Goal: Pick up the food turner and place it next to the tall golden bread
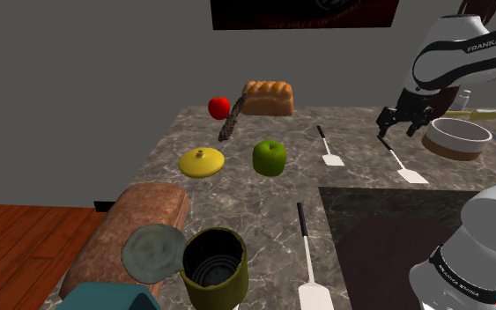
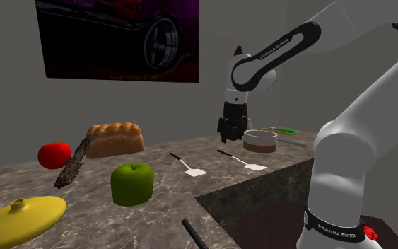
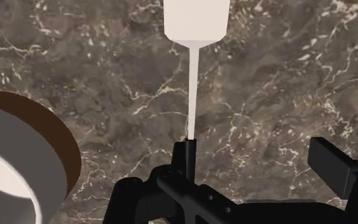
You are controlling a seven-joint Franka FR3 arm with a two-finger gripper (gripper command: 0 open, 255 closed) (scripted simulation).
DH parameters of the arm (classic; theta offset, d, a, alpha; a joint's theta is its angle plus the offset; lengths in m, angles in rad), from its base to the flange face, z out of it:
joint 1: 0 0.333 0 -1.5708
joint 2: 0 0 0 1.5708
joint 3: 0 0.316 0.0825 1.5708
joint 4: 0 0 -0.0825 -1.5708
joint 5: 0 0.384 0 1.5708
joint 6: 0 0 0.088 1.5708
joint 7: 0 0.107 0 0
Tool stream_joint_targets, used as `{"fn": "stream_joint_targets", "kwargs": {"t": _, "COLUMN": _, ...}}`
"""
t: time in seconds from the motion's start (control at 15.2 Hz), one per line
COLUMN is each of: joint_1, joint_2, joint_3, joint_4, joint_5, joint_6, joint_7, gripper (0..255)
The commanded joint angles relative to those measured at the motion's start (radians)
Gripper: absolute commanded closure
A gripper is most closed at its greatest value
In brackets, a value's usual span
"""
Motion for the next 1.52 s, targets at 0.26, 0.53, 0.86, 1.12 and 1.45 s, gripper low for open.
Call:
{"fn": "stream_joint_targets", "kwargs": {"t": 0.26, "joint_1": -0.058, "joint_2": 0.095, "joint_3": -0.063, "joint_4": -0.043, "joint_5": -0.031, "joint_6": 0.119, "joint_7": 0.008, "gripper": 0}}
{"fn": "stream_joint_targets", "kwargs": {"t": 0.53, "joint_1": -0.056, "joint_2": 0.142, "joint_3": -0.076, "joint_4": -0.068, "joint_5": -0.034, "joint_6": 0.191, "joint_7": 0.006, "gripper": 0}}
{"fn": "stream_joint_targets", "kwargs": {"t": 0.86, "joint_1": -0.054, "joint_2": 0.176, "joint_3": -0.084, "joint_4": -0.082, "joint_5": -0.035, "joint_6": 0.238, "joint_7": 0.004, "gripper": 0}}
{"fn": "stream_joint_targets", "kwargs": {"t": 1.12, "joint_1": -0.054, "joint_2": 0.176, "joint_3": -0.084, "joint_4": -0.082, "joint_5": -0.035, "joint_6": 0.238, "joint_7": 0.004, "gripper": 0}}
{"fn": "stream_joint_targets", "kwargs": {"t": 1.45, "joint_1": -0.054, "joint_2": 0.176, "joint_3": -0.084, "joint_4": -0.082, "joint_5": -0.035, "joint_6": 0.238, "joint_7": 0.004, "gripper": 255}}
